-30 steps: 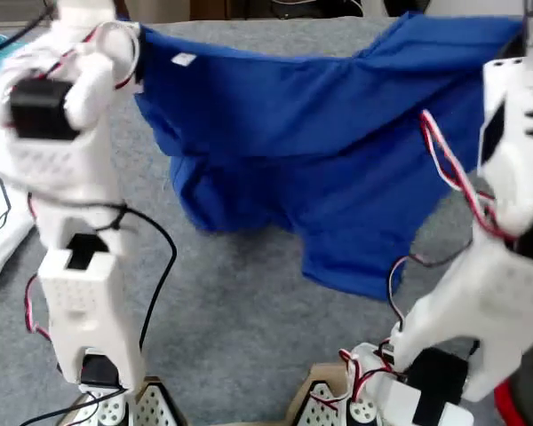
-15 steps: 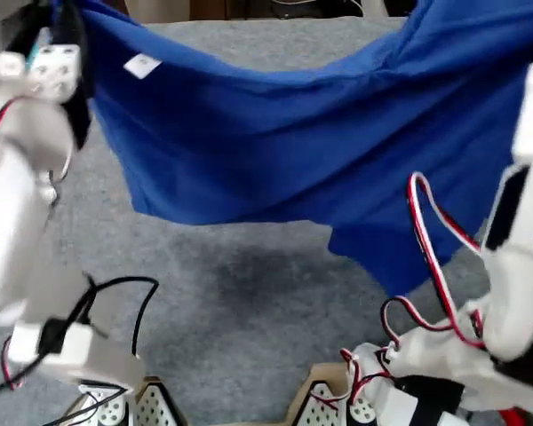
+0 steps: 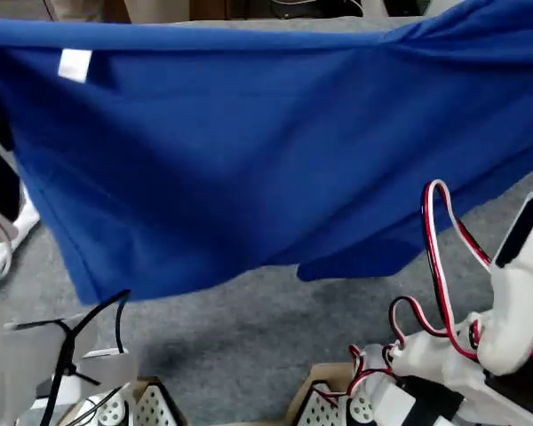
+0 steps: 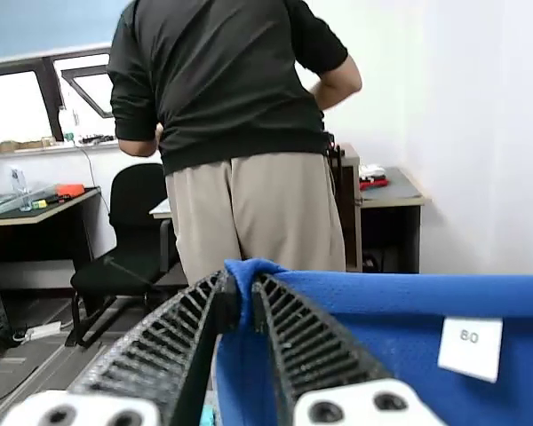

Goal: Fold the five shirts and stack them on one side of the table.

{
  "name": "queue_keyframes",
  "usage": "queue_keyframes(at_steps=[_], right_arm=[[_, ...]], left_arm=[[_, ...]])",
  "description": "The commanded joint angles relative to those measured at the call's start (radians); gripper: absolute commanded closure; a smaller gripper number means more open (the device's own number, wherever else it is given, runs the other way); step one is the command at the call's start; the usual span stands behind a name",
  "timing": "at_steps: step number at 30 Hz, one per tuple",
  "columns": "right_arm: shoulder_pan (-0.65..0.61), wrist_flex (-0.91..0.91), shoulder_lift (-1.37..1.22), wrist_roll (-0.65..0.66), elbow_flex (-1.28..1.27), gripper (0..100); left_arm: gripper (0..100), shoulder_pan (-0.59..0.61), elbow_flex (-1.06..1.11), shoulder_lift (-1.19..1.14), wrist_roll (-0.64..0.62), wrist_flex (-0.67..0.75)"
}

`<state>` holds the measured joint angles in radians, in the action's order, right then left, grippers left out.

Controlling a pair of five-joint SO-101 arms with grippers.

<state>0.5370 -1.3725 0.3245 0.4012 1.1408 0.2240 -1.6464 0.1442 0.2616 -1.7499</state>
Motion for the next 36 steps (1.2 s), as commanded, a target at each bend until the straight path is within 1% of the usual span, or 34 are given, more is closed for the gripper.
queue_keyframes(at_steps=[1,4,7,9,14,19,24,27,32,36], right_arm=[[-0.002,0.005,-0.021,0.028,-0.036,99.4],[-0.111,0.046,-0.074,0.041,-0.142,99.4],[-0.213,0.124,-0.154,0.041,-0.269,99.4],[-0.268,0.201,-0.22,0.04,-0.349,99.4],[-0.364,0.448,-0.427,0.04,-0.507,99.4],[-0.415,0.641,-0.677,0.041,-0.518,99.4],[-0.443,0.764,-0.915,0.038,-0.346,99.4],[-0.46,0.812,-1.047,0.028,-0.176,99.4],[-0.487,0.83,-1.224,0.018,0.188,99.4],[-0.496,0.825,-1.297,0.018,0.418,99.4]], left_arm=[[98,0.025,0.037,-0.027,0.005,0.006],[98,0.025,0.153,-0.099,0.003,0.014],[98,0.025,0.295,-0.222,-0.002,0.095],[98,0.035,0.379,-0.318,-0.002,0.196],[98,0.051,0.555,-0.584,-0.003,0.525],[98,0.046,0.588,-0.82,-0.003,0.793],[98,0.046,0.588,-0.981,-0.003,1.036],[98,0.049,0.588,-1.035,-0.006,1.132],[98,0.057,0.582,-1.041,-0.118,1.204],[98,0.057,0.47,-1.027,-0.127,1.181]])
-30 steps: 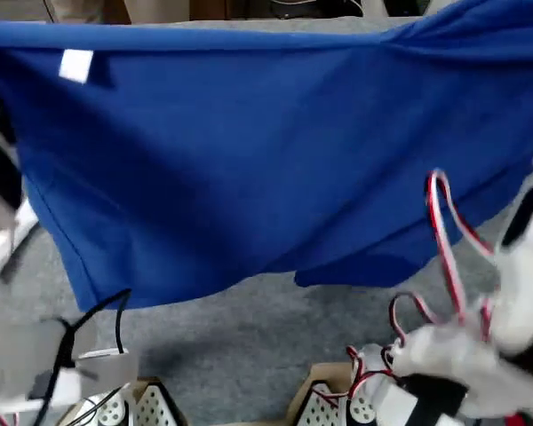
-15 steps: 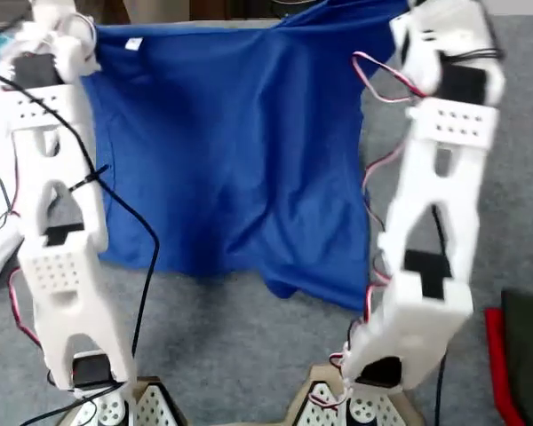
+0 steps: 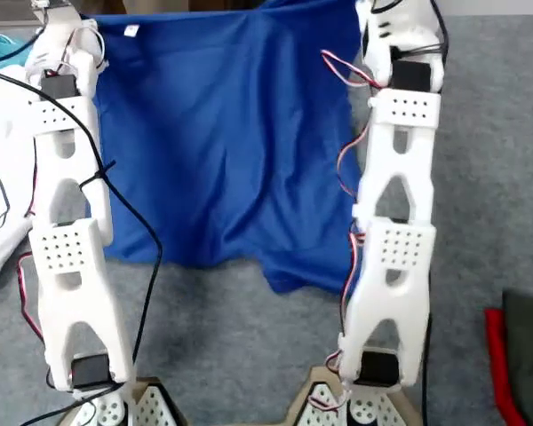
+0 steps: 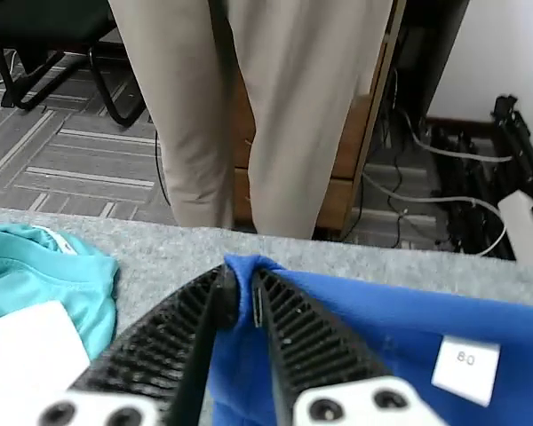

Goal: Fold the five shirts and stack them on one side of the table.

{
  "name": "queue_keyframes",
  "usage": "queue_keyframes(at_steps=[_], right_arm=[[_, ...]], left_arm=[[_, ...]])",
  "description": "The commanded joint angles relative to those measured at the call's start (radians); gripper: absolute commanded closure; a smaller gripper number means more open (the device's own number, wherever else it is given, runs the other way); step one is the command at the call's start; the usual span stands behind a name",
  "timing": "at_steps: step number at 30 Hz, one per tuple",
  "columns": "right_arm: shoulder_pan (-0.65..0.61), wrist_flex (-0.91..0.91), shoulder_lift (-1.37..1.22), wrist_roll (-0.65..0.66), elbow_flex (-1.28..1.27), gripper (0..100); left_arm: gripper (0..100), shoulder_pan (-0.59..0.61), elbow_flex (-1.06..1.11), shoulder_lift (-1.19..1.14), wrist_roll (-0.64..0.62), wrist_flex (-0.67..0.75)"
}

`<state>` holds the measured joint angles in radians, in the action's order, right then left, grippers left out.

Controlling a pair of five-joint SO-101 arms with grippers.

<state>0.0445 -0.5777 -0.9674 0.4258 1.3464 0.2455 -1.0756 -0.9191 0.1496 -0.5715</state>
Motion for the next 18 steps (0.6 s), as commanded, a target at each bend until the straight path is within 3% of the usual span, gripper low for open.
queue_keyframes(at_steps=[1,8,18], right_arm=[[-0.004,0.031,-0.01,-0.006,0.248,99.4],[-0.004,0.04,0.01,0.043,0.297,99.4],[0.002,0.052,0.01,0.072,0.154,99.3]], left_arm=[[98,0.035,-0.133,0.041,-0.015,-0.018],[98,0.028,-0.351,0.031,-0.011,-0.186],[98,0.006,-0.334,-0.01,-0.003,-0.385]])
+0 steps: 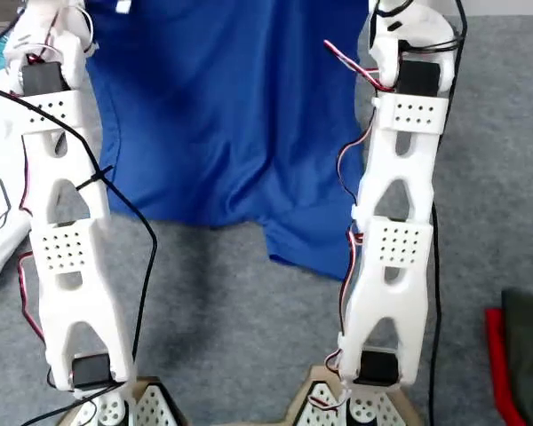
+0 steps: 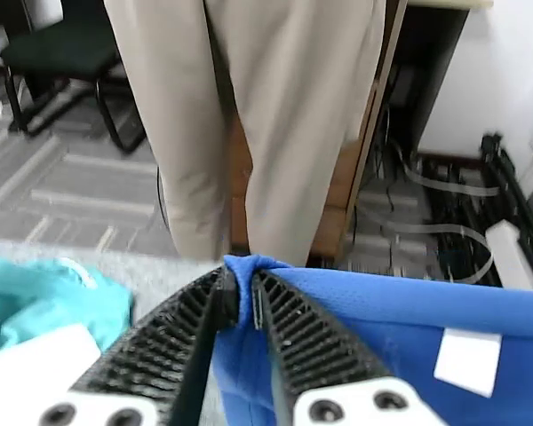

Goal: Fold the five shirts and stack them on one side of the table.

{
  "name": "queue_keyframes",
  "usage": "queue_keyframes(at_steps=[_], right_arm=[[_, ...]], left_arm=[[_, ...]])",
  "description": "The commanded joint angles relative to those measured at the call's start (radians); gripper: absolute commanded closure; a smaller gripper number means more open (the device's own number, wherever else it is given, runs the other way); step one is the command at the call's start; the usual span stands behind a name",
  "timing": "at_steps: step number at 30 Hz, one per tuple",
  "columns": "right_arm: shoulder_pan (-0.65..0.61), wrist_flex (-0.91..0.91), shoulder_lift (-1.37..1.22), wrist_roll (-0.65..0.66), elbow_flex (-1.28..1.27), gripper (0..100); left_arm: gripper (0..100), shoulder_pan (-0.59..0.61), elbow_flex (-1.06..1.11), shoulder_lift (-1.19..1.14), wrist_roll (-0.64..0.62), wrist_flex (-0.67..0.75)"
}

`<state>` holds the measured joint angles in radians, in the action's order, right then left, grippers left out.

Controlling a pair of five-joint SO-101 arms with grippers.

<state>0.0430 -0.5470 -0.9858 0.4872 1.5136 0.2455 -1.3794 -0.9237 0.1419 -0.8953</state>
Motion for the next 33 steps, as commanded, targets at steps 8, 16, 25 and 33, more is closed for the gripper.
queue_keyframes(at_steps=[8,16,25,33], right_arm=[[-0.001,-0.17,0.035,0.129,-0.045,99.4],[0.002,-0.669,0.027,0.213,0.091,99.4],[0.007,-1.028,0.082,0.261,0.154,99.4],[0.033,-1.223,0.179,0.264,0.153,99.4]], left_arm=[[98,0.021,-0.052,-0.133,0.072,-0.114],[98,0.015,-0.106,-0.137,0.074,-0.275],[98,0.014,-0.19,-0.14,0.077,-0.537],[98,0.02,-0.29,-0.14,0.146,-0.764]])
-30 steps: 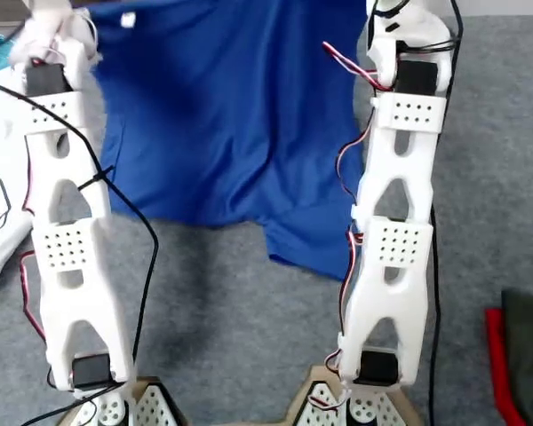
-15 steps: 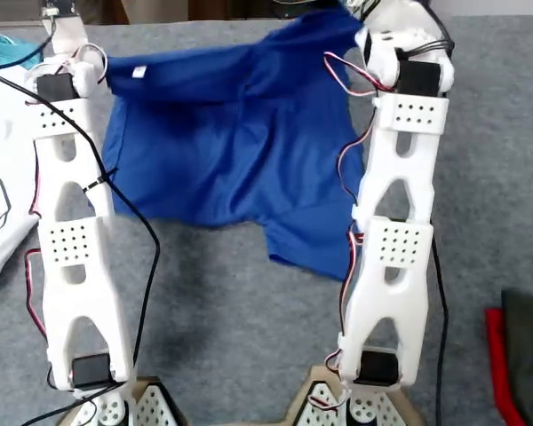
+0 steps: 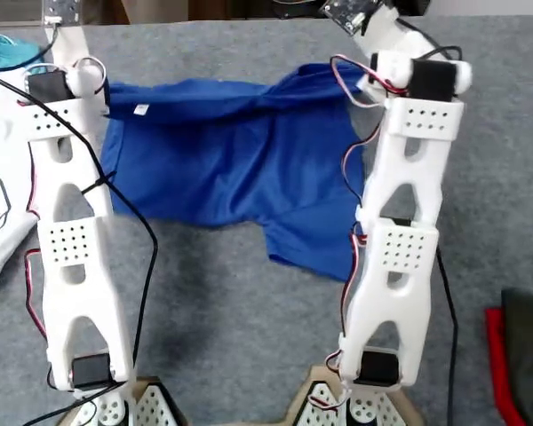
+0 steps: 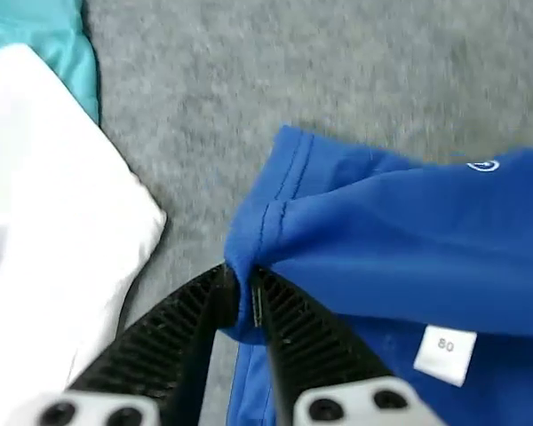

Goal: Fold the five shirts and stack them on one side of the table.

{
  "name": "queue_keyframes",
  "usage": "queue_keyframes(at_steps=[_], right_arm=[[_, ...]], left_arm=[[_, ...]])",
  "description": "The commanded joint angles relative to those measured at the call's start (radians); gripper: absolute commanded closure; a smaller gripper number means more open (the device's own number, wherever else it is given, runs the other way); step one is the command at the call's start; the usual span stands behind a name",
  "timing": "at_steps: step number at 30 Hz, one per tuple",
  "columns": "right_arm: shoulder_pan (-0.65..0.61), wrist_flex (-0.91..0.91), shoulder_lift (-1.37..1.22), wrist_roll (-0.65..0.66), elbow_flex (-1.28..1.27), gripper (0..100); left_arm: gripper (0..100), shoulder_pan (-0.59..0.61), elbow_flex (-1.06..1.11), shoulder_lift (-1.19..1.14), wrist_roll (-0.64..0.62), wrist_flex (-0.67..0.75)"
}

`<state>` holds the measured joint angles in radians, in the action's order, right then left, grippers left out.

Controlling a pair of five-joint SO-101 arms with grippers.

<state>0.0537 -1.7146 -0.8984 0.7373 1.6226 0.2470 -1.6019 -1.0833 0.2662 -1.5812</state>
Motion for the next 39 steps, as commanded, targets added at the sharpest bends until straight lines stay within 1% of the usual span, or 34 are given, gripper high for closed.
queue_keyframes(at_steps=[1,5,11,16,20,24,28,31,35,39], right_arm=[[0.022,-0.068,0.091,0.014,0.044,99.4],[0.033,-0.072,0.091,0.008,0.044,99.4],[0.048,-0.072,0.091,0.009,-0.018,99.4],[0.031,-0.074,0.097,0.002,-0.096,99.4],[0.013,-0.074,0.119,-0.046,-0.156,99.4],[-0.022,-0.074,0.237,-0.114,-0.344,99.4],[-0.048,-0.069,0.394,-0.163,-0.61,99.4],[-0.047,-0.058,0.483,-0.17,-0.774,99.4],[-0.025,-0.005,0.553,-0.169,-0.955,99.4],[-0.024,0.069,0.604,-0.163,-1.145,99.4]], left_arm=[[98,0.018,-0.069,0.019,0.02,-0.106],[98,0.04,-0.066,0.019,0.02,-0.176],[98,0.084,-0.064,0.019,0.018,-0.178],[98,0.078,-0.064,0.019,0.017,-0.18],[98,0.058,-0.064,0.025,0.014,-0.181],[98,0.034,-0.032,0.03,-0.026,-0.181],[98,0.008,0.097,0.081,-0.078,-0.181],[98,0.0,0.215,0.168,-0.11,-0.181],[98,-0.018,0.388,0.283,-0.112,-0.181],[98,-0.011,0.525,0.363,-0.106,-0.18]])
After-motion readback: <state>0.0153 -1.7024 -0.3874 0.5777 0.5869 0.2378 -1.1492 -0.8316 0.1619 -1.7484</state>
